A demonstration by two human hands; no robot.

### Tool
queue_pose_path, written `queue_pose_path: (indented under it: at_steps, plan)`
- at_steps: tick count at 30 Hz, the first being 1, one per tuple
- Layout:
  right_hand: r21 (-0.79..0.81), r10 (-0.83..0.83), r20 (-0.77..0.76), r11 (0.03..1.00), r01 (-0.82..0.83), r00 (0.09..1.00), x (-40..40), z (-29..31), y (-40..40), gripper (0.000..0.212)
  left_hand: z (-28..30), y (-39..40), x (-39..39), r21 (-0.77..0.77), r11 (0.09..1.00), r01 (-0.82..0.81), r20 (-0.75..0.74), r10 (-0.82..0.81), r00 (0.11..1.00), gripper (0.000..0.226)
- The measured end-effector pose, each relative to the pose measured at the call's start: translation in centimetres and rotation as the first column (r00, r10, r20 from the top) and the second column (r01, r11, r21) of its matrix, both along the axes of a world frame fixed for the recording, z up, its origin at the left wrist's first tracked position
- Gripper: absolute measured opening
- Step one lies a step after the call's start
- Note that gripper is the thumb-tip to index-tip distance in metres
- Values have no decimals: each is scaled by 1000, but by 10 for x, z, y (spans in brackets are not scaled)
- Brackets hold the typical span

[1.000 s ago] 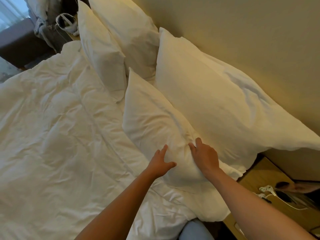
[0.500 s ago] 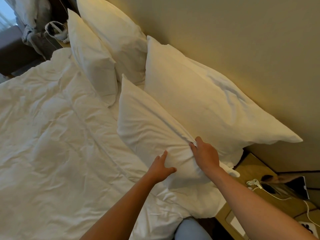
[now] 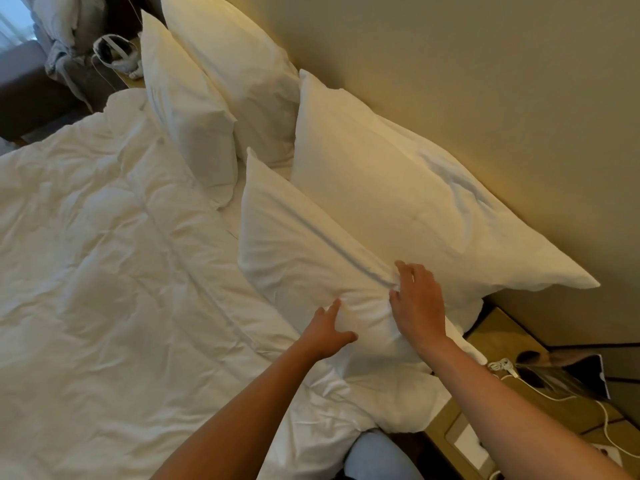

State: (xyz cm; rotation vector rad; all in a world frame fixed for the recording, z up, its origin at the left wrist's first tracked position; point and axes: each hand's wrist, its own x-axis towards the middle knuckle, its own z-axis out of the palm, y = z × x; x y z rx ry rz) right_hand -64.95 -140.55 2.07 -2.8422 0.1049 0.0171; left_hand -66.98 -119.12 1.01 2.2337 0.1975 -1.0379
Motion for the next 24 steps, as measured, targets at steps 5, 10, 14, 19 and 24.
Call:
queue_pose_path:
  at_steps: [5, 10, 14, 19, 24]
  plan:
    - [-74, 254, 9, 965, -253, 967, -9, -9, 5, 59, 0, 2, 0, -1, 1000, -19, -2, 19, 1000, 100]
    - [-37, 276, -133, 958, -283, 952, -9, -24, -6, 61, -3, 0, -2, -7, 999, -49, 14, 49, 999, 97]
    - [-1, 291, -191, 955, -297, 937, -1, -31, -13, 61, -7, -11, -2, 18, 996, -83, 11, 83, 996, 96]
    - [43, 300, -227, 954, -298, 926, 4, -37, -19, 61, -3, -19, 0, 31, 991, -131, 5, 131, 991, 92]
    - [51, 292, -255, 956, -289, 922, 2, -32, -18, 59, 8, -15, -15, 6, 981, -193, -10, 193, 981, 85]
